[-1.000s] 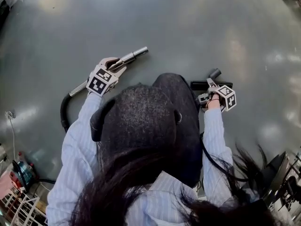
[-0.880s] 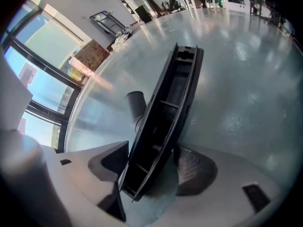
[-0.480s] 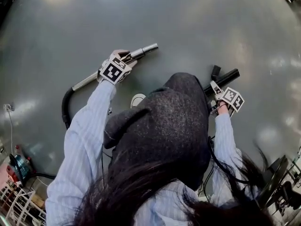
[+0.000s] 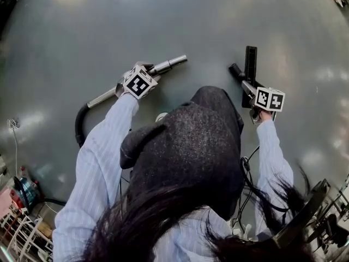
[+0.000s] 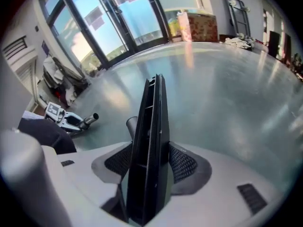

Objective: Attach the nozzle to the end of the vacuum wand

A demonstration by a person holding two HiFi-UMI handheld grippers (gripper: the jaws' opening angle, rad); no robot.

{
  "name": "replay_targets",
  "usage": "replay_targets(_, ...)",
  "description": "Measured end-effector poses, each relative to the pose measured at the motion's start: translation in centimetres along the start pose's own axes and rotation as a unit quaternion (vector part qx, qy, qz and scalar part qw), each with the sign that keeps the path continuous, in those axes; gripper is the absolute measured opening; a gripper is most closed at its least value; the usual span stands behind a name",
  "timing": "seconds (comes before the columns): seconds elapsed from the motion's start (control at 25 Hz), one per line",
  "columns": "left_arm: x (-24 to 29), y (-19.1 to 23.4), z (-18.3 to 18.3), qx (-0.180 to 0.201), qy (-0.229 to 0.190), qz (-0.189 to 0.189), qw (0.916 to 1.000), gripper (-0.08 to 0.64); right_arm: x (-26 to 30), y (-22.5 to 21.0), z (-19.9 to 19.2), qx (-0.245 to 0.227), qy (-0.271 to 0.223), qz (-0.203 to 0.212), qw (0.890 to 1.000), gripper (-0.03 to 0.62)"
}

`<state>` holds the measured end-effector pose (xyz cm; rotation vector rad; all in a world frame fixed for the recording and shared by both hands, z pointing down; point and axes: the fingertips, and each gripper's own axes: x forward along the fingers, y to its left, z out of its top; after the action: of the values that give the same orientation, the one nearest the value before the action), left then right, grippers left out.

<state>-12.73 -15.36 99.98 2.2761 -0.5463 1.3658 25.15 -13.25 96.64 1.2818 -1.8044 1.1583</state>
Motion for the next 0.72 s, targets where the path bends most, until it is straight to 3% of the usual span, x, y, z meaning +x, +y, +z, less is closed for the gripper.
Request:
replay_targets(0.16,0.3,0.0,-0.6,-0.017,0.012,-0.016,0.9997,0.184,2.5,4.1,2.9,-0.078,0.014,0.053,0.995,0.238)
replay_targets(0.32,0.3,-0.2,-0.5,-0.018,0.016,-0.024,0.9994,0.183,4.1,7.4,5.1,-0.153,0.045,0.094,0.983,0.236)
replay_targets(0.72,2.0,0.3,-2.3,-0.005,0.023,-0.043,0.9988,0.184,9.3,15.1,6.9,-0.264,0.093,0.210,0.937,0.233)
